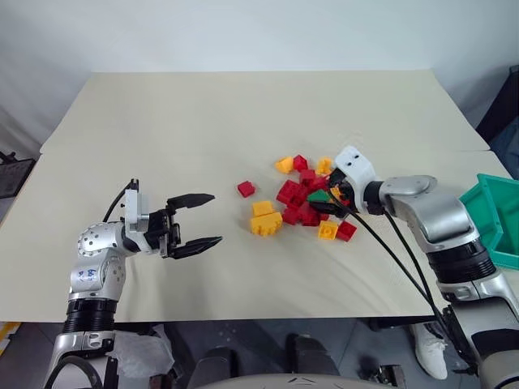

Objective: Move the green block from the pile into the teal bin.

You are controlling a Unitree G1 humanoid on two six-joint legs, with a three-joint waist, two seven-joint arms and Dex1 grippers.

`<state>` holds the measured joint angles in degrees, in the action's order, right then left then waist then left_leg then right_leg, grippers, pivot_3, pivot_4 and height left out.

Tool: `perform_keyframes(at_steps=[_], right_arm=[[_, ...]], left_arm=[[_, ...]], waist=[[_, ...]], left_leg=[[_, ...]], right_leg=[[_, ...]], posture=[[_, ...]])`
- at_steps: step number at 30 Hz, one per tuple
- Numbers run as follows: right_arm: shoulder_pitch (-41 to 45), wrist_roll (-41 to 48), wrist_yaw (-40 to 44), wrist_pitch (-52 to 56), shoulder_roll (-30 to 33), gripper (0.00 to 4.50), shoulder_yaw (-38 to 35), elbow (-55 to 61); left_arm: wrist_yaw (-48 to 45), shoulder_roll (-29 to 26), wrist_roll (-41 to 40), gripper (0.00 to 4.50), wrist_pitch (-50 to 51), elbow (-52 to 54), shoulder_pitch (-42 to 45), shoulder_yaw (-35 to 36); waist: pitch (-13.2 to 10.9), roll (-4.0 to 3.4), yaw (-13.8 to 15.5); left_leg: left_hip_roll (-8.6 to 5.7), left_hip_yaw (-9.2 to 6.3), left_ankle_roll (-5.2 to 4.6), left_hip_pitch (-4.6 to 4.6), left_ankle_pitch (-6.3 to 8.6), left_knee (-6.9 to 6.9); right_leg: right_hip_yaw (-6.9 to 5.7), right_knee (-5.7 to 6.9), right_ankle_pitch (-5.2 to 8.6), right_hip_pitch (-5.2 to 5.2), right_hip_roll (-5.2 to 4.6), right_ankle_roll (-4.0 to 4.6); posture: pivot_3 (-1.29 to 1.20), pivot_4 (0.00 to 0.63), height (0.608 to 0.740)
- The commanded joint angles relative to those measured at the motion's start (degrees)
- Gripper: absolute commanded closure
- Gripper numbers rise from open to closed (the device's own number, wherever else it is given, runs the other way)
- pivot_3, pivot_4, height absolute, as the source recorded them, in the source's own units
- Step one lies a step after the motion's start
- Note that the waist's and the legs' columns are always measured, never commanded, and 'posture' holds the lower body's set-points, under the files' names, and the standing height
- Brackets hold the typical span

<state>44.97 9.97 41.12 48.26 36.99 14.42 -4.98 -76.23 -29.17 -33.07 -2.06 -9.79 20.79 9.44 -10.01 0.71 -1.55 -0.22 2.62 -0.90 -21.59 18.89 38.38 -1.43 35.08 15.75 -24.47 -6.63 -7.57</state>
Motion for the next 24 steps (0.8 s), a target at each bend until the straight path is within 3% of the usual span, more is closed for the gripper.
perform_keyframes(at_steps=[1, 10, 24], right_arm=[[-0.5, -1.6, 2.7, -0.4, 0.1, 0.02, 2.6, -1.1], [-3.5, -0.1, 8.3, 3.1, 3.4, 0.02, 2.1, 6.1], [1.2, -2.4, 3.0, 0.0, -2.8, 0.02, -0.3, -5.4]], left_arm=[[0.7, -0.2, -0.9, 0.0, -0.5, 2.7, -1.0, 1.1], [2.1, -0.2, -1.2, 0.0, -0.1, 5.1, -3.0, 1.5], [2.6, -0.1, -1.1, 0.0, -0.4, 4.6, -2.1, 1.2]], waist=[[0.0, 0.0, 0.0], [0.0, 0.01, 0.1], [0.0, 0.01, 0.0]], left_leg=[[0.0, 0.0, 0.0, 0.0, 0.0, 0.0], [0.0, -0.03, 0.01, -0.01, 0.03, 0.04], [0.02, -0.01, 0.03, 0.02, 0.03, 0.04]], right_leg=[[0.0, 0.0, 0.0, 0.0, 0.0, 0.0], [-0.14, -0.02, 0.0, 0.02, -0.06, 0.0], [-0.16, 0.01, 0.0, 0.01, -0.06, 0.0]], posture=[[0.0, 0.15, 0.74], [0.0, 0.15, 0.74], [0.0, 0.15, 0.74]])
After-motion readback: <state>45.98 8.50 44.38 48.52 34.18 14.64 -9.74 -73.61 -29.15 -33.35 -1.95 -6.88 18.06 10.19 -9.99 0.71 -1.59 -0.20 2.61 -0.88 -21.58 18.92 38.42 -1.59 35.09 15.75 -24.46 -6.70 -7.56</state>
